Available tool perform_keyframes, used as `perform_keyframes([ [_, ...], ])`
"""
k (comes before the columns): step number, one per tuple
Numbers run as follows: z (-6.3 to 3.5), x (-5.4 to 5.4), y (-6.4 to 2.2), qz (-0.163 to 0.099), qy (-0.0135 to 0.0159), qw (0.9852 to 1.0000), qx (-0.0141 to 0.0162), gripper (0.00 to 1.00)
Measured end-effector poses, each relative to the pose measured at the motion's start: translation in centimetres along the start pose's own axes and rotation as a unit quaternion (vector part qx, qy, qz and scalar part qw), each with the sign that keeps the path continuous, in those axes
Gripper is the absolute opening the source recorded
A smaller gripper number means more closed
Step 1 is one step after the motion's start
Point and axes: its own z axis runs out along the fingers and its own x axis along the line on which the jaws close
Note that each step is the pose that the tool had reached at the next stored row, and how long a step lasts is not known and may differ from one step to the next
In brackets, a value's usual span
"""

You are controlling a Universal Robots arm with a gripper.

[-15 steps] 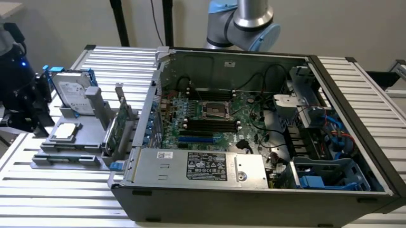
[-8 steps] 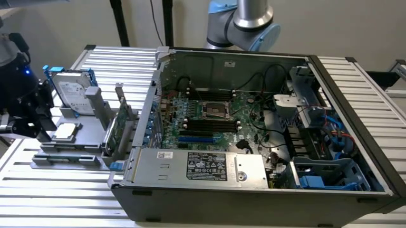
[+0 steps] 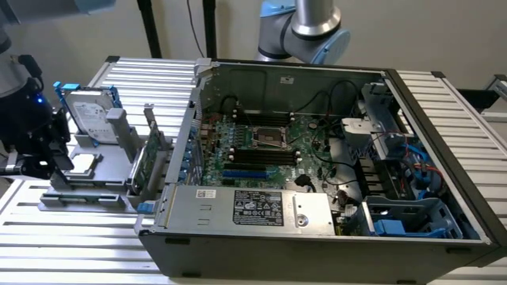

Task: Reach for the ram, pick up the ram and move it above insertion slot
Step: 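Pick up the ram and move it above insertion slot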

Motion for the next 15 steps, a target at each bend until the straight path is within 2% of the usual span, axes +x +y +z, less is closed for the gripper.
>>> perform_keyframes([
  [15, 2.73, 0.2, -0.01, 0.0, 0.0001, 1.0, -0.0001, 0.36],
])
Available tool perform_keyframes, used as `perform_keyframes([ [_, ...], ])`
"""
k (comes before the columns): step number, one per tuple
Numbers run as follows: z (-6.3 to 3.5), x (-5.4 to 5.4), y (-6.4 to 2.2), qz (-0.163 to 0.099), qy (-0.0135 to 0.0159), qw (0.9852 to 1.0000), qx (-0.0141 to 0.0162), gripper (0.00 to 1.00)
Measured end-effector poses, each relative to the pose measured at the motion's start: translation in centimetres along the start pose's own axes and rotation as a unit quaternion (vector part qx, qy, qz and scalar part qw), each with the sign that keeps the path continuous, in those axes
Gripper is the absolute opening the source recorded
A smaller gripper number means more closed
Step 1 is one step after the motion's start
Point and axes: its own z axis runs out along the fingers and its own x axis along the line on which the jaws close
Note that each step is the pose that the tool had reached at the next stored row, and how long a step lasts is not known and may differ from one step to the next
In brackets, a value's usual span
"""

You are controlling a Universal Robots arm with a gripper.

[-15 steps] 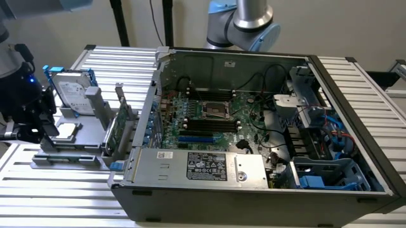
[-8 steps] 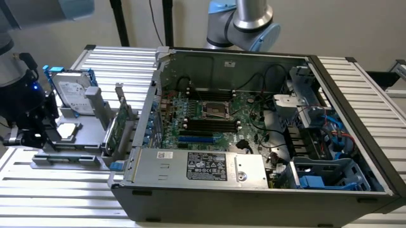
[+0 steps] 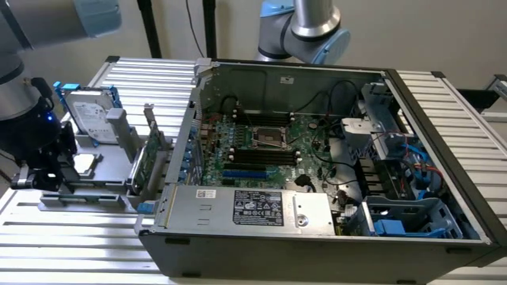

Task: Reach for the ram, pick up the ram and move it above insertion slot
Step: 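Pick up the ram and move it above insertion slot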

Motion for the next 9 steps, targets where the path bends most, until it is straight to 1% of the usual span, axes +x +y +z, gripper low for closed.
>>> perform_keyframes([
  [9, 1.63, 0.1, -0.02, 0.0, 0.0, 1.0, 0.0, 0.36],
])
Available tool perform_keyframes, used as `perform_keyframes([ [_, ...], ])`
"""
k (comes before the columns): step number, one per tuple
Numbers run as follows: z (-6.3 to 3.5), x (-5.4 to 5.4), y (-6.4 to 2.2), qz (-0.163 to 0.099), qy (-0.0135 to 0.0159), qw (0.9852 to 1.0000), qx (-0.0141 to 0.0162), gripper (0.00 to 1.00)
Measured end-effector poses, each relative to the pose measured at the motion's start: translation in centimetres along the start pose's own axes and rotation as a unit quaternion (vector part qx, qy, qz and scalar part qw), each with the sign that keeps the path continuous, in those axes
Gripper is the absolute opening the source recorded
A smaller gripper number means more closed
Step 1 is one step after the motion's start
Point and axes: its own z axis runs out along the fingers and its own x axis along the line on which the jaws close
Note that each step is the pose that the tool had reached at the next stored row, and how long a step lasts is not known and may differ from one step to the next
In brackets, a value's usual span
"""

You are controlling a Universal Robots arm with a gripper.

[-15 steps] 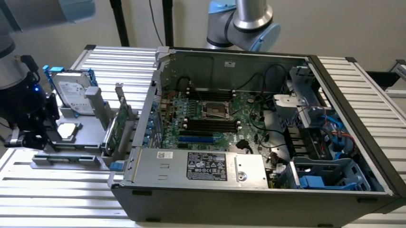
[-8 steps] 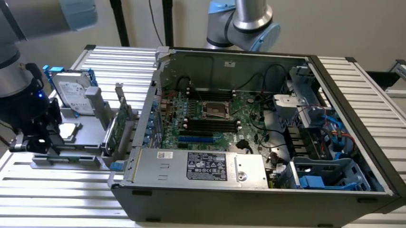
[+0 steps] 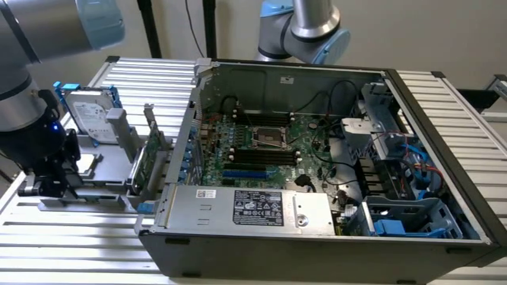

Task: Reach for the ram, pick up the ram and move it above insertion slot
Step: 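Pick up the ram and move it above insertion slot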

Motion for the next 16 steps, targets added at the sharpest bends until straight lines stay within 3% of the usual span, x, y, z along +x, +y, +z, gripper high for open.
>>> perform_keyframes([
  [16, 2.8, -0.4, -0.1, 0.0, 0.0, 1.0, -0.0001, 0.36],
])
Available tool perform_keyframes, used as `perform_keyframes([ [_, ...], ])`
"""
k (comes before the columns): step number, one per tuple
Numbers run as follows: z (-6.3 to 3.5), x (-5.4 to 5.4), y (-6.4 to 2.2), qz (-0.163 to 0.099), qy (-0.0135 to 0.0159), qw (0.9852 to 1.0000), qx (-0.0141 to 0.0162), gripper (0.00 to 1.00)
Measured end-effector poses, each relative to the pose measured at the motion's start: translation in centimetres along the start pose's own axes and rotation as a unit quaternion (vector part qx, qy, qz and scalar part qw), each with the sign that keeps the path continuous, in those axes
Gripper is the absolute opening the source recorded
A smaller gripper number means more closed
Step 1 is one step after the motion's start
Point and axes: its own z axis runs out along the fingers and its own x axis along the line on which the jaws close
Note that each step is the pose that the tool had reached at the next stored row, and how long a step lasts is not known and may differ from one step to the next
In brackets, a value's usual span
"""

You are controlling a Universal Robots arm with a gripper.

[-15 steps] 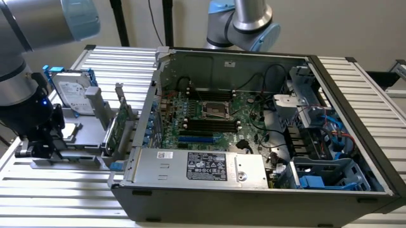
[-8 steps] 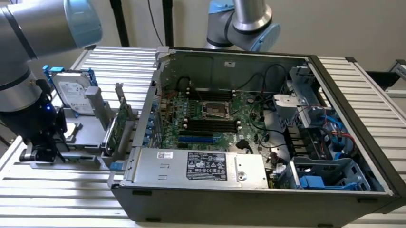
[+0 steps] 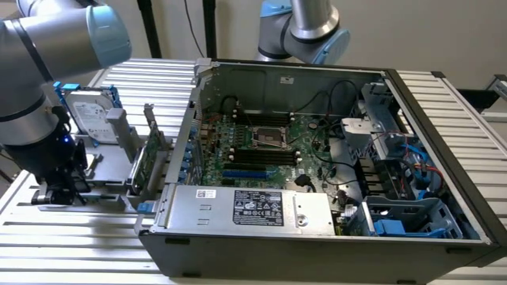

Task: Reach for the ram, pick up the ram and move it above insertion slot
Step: 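Pick up the ram and move it above insertion slot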

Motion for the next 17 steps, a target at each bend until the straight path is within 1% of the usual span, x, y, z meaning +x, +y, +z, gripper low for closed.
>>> perform_keyframes([
  [4, 0.15, -0.2, -0.22, 0.0, -0.0002, 1.0, -0.0016, 0.36],
  [7, 0.18, -0.28, -0.36, 0.0, -0.0003, 1.0, -0.0033, 0.36],
  [12, 0.2, -0.4, -0.43, 0.002, -0.0005, 1.0, -0.0039, 0.36],
  [13, 0.21, -0.42, -0.43, 0.003, -0.0005, 1.0, -0.0039, 0.34],
  [14, 0.22, -0.42, -0.43, 0.004, -0.0005, 1.0, -0.004, 0.28],
  [16, 0.25, -0.43, -0.43, 0.007, -0.0005, 1.0, -0.0042, 0.28],
  [17, 0.26, -0.43, -0.43, 0.009, -0.0006, 1.0, -0.0042, 0.21],
])
